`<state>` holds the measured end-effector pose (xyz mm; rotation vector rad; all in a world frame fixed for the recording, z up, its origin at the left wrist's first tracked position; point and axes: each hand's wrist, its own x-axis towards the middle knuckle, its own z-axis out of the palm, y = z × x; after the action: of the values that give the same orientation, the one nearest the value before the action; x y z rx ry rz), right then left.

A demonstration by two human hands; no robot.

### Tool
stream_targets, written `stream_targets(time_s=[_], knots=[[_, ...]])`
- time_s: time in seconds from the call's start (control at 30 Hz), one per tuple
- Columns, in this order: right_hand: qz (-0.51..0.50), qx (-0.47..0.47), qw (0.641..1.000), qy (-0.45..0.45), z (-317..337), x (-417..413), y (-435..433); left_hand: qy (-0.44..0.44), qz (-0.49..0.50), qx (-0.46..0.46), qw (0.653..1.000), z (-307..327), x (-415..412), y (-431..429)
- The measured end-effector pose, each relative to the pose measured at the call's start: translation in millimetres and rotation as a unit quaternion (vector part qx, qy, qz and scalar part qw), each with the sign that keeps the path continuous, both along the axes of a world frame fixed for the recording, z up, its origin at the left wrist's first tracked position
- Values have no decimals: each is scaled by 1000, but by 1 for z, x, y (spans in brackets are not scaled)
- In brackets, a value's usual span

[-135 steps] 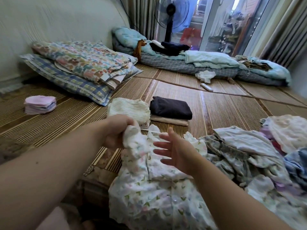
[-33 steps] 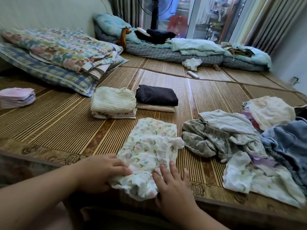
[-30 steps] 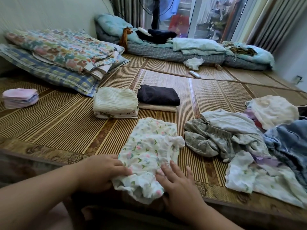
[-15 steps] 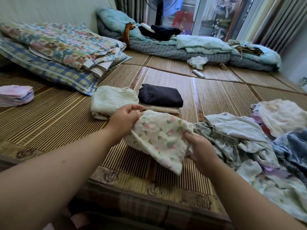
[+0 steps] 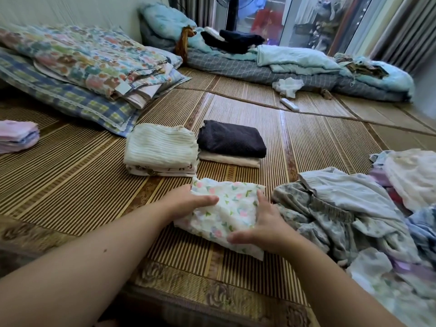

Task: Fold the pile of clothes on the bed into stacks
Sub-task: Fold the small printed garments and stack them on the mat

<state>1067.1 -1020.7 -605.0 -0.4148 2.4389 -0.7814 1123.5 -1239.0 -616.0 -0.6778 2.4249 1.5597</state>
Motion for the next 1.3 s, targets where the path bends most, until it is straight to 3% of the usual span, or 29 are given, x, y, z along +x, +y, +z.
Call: stream_targets(time_s=[0.17,0.37,0.5,0.6,0.77,1.03,1.1,1.17,1.23,1.3], knots=[[-171,21,984,39,-9,-15,-9,-89,59,-75,991,-2,-7,2],[-168,12,985,-25,-8,-21,-16,-75,76,7,994,1,-5,18],[-186,-135,970,-77,-2,-13,-6,-71,128,205,968,9,8,14],[-189,-269,934,-140,13,-11,-1,-16,138,236,962,17,10,3],[-154,-396,898,-116,56,-38,-33,114,147,275,943,58,0,-35],[-65,-433,889,-135,95,-101,-163,227,238,176,928,108,-36,-147],[-68,-404,899,-156,86,-115,-195,199,269,95,937,98,-48,-171],[-80,-351,919,-164,68,-126,-221,127,295,-45,946,79,-60,-188],[-82,-279,948,-131,45,-134,-239,48,284,-135,948,56,-71,-196],[-82,-216,971,-58,25,-143,-251,19,279,-170,945,39,-78,-201]])
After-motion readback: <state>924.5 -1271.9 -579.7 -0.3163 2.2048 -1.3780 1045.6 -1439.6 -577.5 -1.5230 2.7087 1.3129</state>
